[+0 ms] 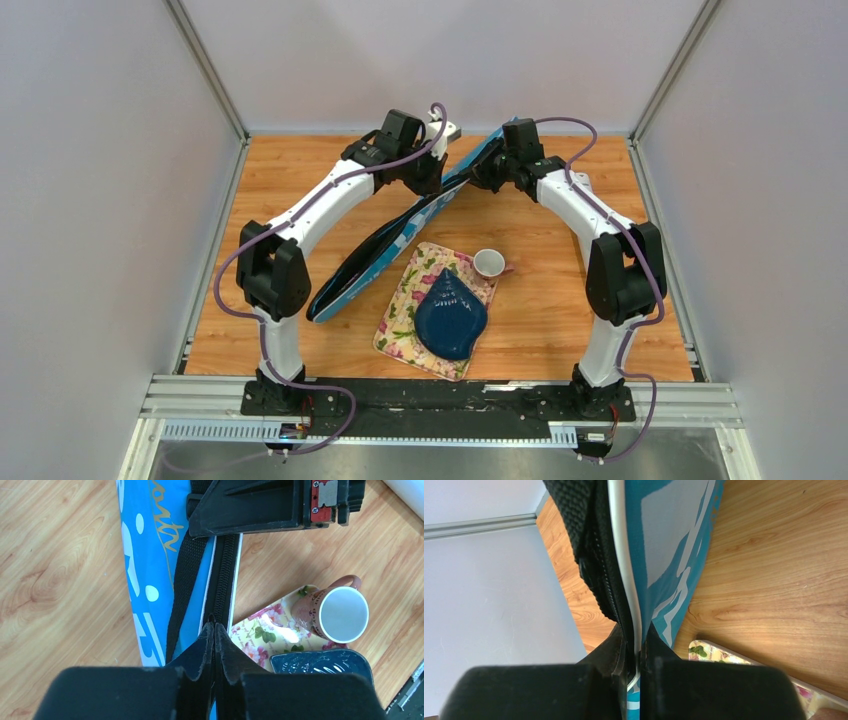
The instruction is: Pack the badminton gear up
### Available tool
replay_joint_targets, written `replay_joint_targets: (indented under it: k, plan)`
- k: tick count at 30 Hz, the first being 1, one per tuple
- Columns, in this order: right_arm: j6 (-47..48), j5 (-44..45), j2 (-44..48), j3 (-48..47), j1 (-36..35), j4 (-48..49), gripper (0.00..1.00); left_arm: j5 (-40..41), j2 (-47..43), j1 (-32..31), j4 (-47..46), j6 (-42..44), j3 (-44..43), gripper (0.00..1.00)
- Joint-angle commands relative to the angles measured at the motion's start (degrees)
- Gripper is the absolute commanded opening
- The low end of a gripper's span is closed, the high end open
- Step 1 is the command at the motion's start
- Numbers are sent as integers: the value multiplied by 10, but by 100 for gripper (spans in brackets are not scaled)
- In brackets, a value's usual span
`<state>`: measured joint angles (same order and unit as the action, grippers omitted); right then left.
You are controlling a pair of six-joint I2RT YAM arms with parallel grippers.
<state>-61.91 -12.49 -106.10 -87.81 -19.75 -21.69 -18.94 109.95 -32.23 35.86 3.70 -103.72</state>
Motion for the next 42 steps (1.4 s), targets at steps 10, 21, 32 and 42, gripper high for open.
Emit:
replay_joint_targets:
  k: [10,21,32,42]
  plan:
    - [-23,0,1,-30,1,20,0,55,-23,-6,4,-16,-3,0]
    - [-11,-5,13,-10,3,63,0,96,-72,-6,20,-53,40,0]
    - [-4,-25,15,21,11,135,0,133,-163,-2,4,-103,127,0]
    - [-2,-77,20,47,14,192,0,-150,-70,102,-24,-275,57,80]
